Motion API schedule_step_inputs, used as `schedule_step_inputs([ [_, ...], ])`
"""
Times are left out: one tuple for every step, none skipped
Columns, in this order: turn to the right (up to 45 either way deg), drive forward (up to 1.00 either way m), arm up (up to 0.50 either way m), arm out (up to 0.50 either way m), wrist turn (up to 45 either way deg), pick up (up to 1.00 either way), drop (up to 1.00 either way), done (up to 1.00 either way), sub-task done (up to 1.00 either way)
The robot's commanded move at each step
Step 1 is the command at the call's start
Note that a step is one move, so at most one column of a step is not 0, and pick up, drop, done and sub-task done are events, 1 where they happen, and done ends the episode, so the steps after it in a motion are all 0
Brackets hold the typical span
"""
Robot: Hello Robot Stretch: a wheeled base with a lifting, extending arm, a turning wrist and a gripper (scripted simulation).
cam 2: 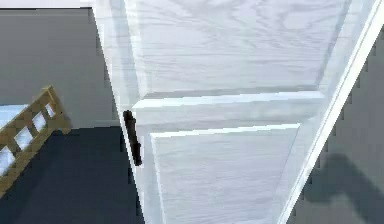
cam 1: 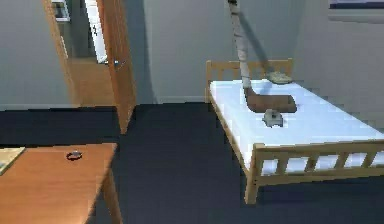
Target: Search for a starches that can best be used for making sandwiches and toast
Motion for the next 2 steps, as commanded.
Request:
schedule_step_inputs([
  [0.0, 1.00, 0.00, 0.00, 0.0, 0.00, 0.00, 0.00, 0.00],
  [3.0, 0.00, 0.00, 0.00, 0.0, 0.00, 0.00, 0.00, 0.00],
])
